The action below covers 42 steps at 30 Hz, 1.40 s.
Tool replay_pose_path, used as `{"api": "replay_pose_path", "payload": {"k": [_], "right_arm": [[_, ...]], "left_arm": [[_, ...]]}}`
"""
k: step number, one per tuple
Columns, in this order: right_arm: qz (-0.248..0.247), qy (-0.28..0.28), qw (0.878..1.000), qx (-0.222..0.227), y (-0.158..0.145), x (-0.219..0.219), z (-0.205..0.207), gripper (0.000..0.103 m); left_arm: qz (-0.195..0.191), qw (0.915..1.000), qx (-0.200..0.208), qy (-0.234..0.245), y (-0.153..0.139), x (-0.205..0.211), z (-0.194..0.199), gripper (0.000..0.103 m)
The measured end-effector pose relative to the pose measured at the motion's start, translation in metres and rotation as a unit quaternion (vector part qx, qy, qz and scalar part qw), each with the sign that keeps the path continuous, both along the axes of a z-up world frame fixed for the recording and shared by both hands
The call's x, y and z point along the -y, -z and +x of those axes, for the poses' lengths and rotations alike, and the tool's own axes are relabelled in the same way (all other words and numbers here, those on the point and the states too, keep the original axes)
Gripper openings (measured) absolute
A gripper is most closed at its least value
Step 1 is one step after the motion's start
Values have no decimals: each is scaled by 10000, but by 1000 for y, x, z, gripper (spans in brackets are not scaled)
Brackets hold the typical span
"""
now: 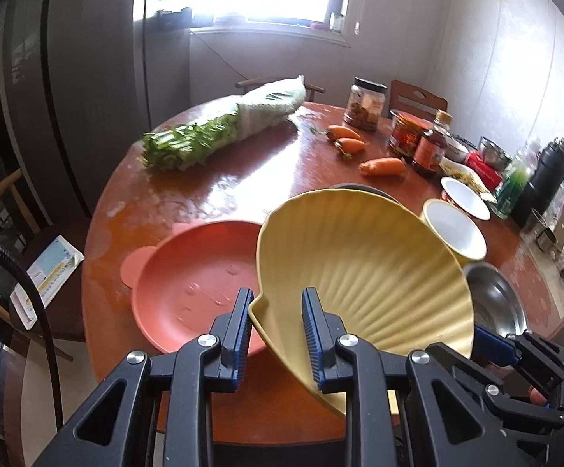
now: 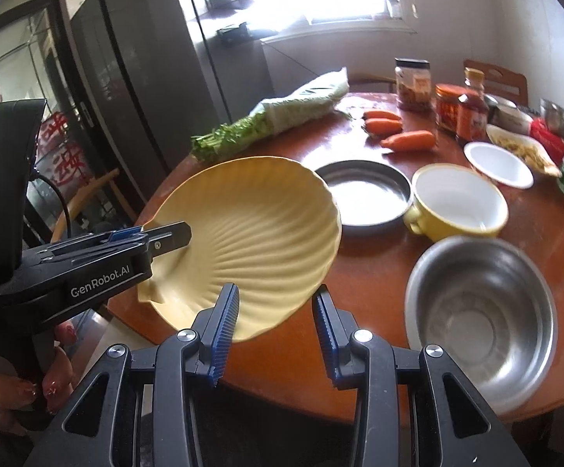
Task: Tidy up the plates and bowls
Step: 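Carry the yellow shell dish over the pink plate with the left tool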
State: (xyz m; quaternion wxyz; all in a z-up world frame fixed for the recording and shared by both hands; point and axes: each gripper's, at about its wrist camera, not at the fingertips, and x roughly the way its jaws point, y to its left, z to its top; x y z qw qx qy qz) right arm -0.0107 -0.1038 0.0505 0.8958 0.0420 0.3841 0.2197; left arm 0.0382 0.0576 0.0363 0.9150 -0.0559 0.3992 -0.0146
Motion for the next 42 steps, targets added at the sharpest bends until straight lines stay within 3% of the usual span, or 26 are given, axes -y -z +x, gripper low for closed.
{"api": "replay_pose_path", "payload": {"k": [19,42], "right_arm": [[-293,-463,9977,395,-20,-55,41,41],[-497,-747,9960,1,14,-96,73,41]], "left_arm": [[-54,9988,160,-460,-10,-50,14,26],[-206,9968,-246,-736,33,-82,36,26]]}}
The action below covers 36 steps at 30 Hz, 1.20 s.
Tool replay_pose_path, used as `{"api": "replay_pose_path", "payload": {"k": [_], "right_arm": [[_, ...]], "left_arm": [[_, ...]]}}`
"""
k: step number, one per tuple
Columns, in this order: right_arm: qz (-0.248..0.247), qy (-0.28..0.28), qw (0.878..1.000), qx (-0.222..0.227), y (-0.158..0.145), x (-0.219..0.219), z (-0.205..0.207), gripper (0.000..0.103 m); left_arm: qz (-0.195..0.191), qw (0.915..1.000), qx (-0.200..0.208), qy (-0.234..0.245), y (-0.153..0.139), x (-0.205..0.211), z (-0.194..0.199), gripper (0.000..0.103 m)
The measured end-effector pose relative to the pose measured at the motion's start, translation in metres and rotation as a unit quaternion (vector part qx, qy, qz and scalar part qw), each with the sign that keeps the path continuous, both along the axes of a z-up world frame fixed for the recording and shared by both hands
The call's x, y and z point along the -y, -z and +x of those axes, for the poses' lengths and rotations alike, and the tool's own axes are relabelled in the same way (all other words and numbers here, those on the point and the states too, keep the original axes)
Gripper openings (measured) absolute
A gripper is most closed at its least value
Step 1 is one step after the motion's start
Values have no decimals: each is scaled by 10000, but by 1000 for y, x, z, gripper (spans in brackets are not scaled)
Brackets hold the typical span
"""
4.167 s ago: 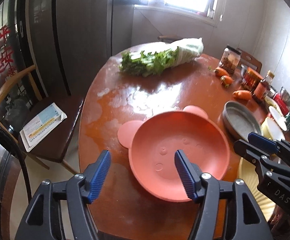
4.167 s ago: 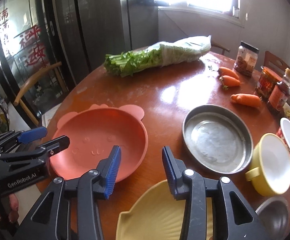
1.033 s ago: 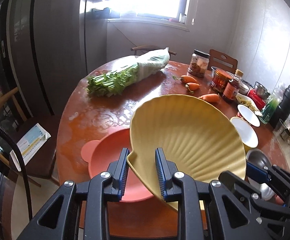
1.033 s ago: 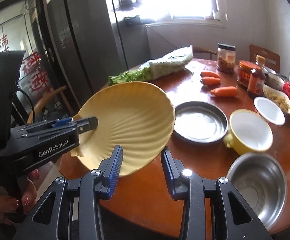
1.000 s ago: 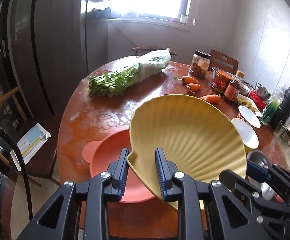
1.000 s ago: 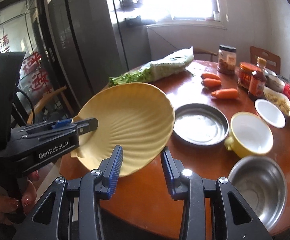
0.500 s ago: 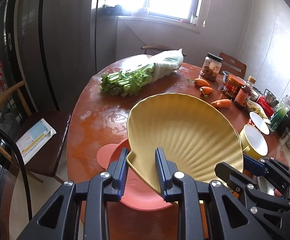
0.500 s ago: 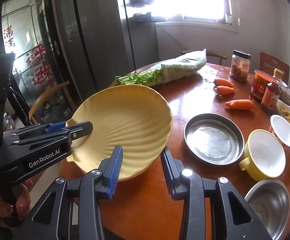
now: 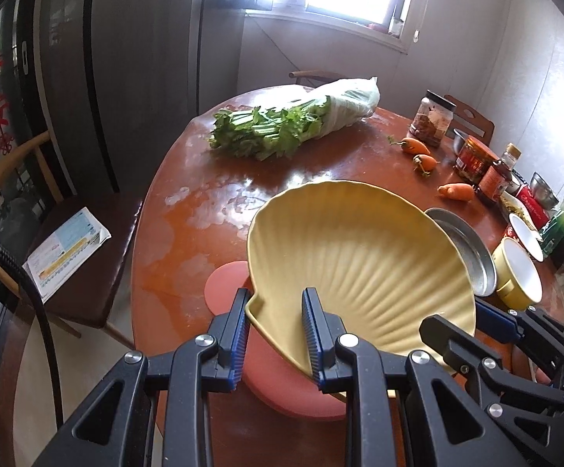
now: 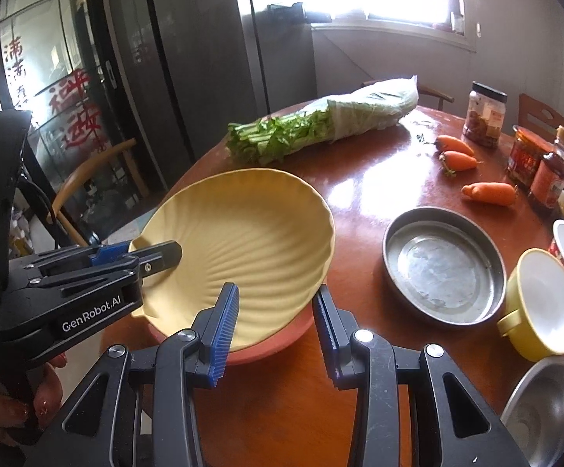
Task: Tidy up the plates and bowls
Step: 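Carry the yellow shell dish over the pink plate with the left tool, then lower the shell dish onto the pink plate and open the left tool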
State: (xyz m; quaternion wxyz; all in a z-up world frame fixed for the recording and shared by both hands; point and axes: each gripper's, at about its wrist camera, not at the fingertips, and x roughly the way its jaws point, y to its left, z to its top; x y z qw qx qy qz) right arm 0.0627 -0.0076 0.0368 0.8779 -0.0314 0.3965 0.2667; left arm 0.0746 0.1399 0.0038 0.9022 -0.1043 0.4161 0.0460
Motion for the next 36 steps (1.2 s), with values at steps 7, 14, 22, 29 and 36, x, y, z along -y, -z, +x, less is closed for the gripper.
{"api": "replay_pose_path", "payload": {"k": [7,14,22,29,36], "right_arm": [[-79,-40,9998,-158,14,-10,7,41],[-213,-76,9995,-220,24,-13,9,41],[-274,-104,9994,-164,25,-14,8,42],[-230,-124,9994,-214,24,-14,7,43],[-157,-208,9992,-291,21,-14,1,44]], "left_arm": [[15,9999,-128,-30,12,-6,4,26],[232,9997,-93,-11,11,-2,2,26],[349,9993,-105,-23,11,2,1,26],[315,9994,-111,-62,11,-1,-2,27],[371,9992,-122,-83,10,-5,5,27]]}}
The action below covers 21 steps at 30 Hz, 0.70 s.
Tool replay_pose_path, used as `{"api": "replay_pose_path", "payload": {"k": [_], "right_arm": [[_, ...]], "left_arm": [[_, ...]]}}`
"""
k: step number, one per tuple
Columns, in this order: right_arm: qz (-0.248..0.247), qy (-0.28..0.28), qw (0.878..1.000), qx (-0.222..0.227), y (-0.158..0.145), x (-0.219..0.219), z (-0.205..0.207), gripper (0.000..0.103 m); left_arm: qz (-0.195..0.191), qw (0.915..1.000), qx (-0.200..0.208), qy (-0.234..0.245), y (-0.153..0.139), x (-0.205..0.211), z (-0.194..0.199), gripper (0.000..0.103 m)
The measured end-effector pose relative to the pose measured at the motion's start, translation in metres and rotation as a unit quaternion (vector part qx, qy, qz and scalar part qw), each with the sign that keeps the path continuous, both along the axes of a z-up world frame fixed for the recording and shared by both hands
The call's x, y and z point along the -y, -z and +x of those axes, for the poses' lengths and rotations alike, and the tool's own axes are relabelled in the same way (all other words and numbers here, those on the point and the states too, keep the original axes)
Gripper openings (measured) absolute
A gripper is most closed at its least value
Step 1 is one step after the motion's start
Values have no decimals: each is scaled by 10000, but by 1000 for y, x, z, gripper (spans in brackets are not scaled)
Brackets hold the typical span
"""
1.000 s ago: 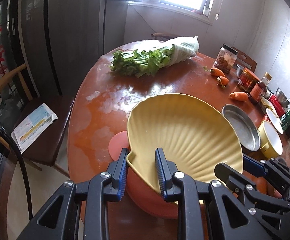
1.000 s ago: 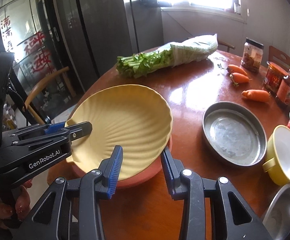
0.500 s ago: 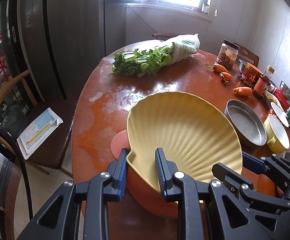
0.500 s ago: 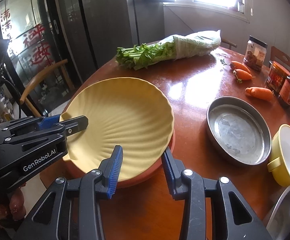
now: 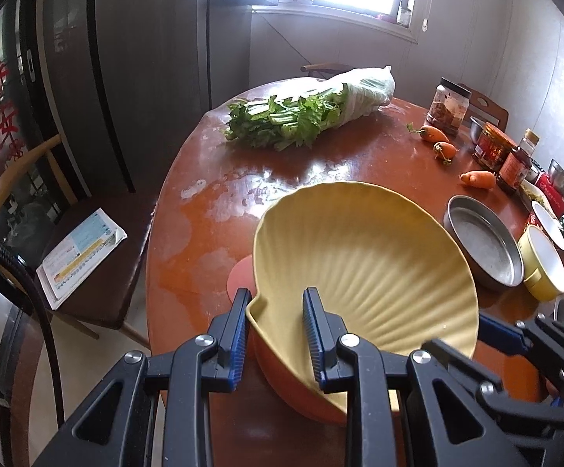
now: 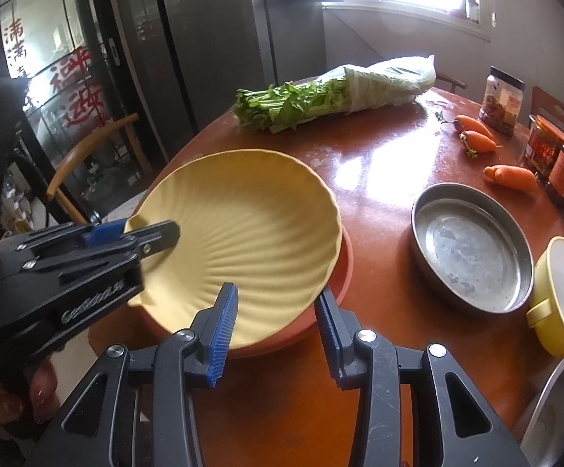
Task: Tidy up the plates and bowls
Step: 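Lower the shell dish onto the pink plate and open the left tool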
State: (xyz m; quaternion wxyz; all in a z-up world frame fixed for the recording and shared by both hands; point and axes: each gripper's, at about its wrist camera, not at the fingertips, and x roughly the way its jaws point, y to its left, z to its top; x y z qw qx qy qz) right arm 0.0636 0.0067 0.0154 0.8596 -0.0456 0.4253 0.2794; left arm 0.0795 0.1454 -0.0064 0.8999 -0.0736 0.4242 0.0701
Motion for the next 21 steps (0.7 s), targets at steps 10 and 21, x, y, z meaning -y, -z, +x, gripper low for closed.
{"api": "replay_pose_path", "payload": {"k": [10,21], "right_arm": [[117,-137,9998,-111,-4,-2,-14,50],[203,-335,9992,-61,-10,-5,-25,57]], "left_arm": [[243,9997,-60,-6,3,1,18,27],[220,9997,-50,29,5,0,24,28]]}}
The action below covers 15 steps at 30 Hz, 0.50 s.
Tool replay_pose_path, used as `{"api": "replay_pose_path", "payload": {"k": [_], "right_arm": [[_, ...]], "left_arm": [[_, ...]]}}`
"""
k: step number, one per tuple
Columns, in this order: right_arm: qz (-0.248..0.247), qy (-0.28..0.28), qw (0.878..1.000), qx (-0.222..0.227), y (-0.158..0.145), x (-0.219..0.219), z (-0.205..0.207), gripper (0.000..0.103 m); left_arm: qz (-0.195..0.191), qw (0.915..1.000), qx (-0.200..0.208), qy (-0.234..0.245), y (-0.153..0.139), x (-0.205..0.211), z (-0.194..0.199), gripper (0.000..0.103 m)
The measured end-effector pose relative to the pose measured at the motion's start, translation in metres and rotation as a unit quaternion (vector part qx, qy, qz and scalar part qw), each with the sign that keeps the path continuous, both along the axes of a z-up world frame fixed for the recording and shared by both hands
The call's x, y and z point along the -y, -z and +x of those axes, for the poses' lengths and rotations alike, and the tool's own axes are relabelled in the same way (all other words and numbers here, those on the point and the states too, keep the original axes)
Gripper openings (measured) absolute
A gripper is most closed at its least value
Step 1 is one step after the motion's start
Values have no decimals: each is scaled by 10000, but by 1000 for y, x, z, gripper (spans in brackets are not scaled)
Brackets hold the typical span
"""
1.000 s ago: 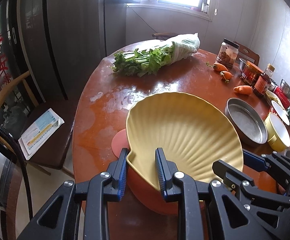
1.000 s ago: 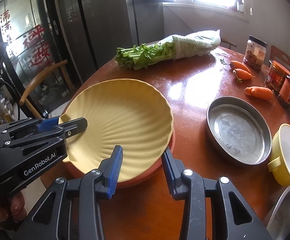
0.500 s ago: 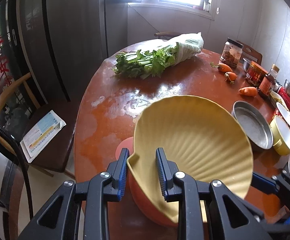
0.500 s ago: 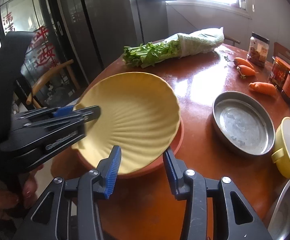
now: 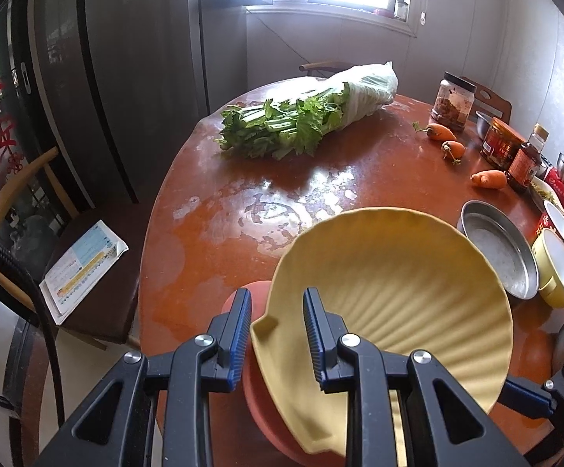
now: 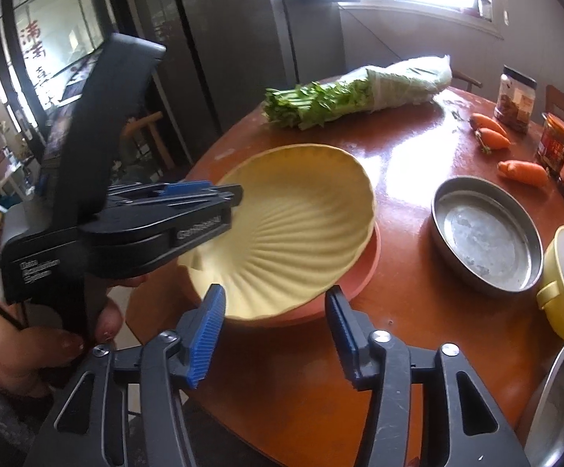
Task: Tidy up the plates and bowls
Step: 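Lower the shell dish onto the pink plate and open the left tool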
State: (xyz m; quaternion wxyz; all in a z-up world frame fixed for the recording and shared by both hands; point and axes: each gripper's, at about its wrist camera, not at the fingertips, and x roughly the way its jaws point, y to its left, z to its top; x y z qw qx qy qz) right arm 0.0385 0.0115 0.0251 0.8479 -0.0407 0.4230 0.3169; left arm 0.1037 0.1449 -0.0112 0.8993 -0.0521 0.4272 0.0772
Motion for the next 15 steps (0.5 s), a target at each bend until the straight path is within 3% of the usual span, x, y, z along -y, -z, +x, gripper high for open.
{"api": "replay_pose_path", "payload": {"k": [5,9,15], "right_arm": [[-70,-128,9999,16,0,-5,-4,59],[-26,-128,9999,-26,1,-2,-5,59],[21,-34,10000,-2,-4,7,-8,59]], "left_arm": [[-64,10000,41,-1,-4,-2,-1,30],[-65,9999,110,18,-10,0,-5,42],[-92,9998,198,35,-20,6,-10,47]]}}
